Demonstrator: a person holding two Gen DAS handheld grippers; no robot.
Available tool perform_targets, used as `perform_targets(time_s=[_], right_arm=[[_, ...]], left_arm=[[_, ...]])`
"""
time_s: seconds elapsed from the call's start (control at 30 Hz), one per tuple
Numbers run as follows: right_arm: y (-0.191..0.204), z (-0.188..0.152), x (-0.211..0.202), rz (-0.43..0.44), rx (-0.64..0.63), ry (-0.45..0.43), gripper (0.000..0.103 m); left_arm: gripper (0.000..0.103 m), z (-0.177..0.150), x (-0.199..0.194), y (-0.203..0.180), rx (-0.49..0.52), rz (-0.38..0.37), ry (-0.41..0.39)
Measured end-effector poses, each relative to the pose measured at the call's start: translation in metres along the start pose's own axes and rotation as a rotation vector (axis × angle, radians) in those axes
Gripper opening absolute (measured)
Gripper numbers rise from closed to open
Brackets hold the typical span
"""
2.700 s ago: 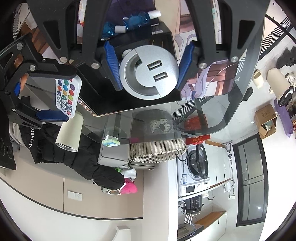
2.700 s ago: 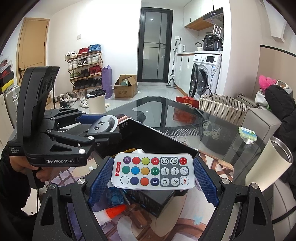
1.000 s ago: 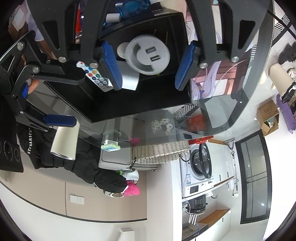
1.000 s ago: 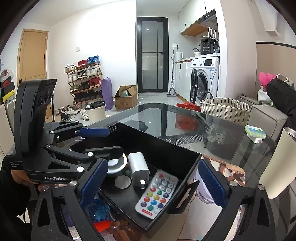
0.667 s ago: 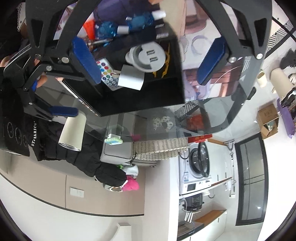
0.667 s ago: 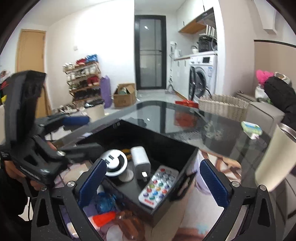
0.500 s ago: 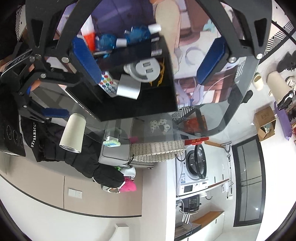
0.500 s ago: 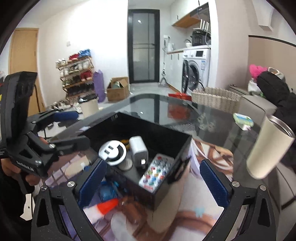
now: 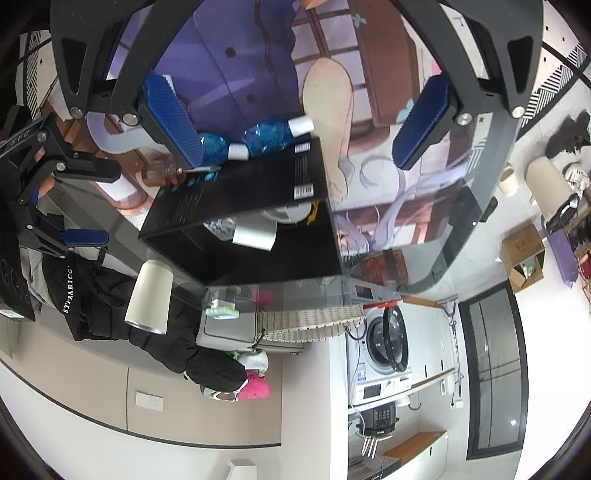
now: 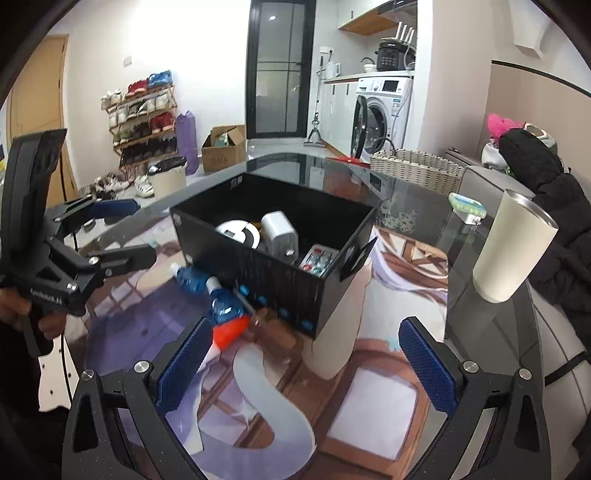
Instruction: Organize rigid objects
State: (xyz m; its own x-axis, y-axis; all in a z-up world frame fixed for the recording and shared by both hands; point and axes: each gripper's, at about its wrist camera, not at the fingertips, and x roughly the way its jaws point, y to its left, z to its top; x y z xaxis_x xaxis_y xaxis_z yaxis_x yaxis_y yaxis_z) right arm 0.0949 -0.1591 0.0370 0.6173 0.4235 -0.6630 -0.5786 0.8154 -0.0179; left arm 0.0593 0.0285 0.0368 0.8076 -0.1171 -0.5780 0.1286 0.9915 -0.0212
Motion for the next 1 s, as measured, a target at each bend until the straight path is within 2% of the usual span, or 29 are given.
perform_targets(time_s=[0.3,1.0], right_arm=[[-0.007,-0.007,0.033,-0.019,0.078,0.107,0.102],[-0.01,0.005,0.072,-0.063,0.172,0.199,0.102]], left_arm=[[0.103,-0.008,0.017,0.002,0.006,0.019,0.052],[0.103,-0.007,0.053,0.006,-0.008,0.021,0.186]])
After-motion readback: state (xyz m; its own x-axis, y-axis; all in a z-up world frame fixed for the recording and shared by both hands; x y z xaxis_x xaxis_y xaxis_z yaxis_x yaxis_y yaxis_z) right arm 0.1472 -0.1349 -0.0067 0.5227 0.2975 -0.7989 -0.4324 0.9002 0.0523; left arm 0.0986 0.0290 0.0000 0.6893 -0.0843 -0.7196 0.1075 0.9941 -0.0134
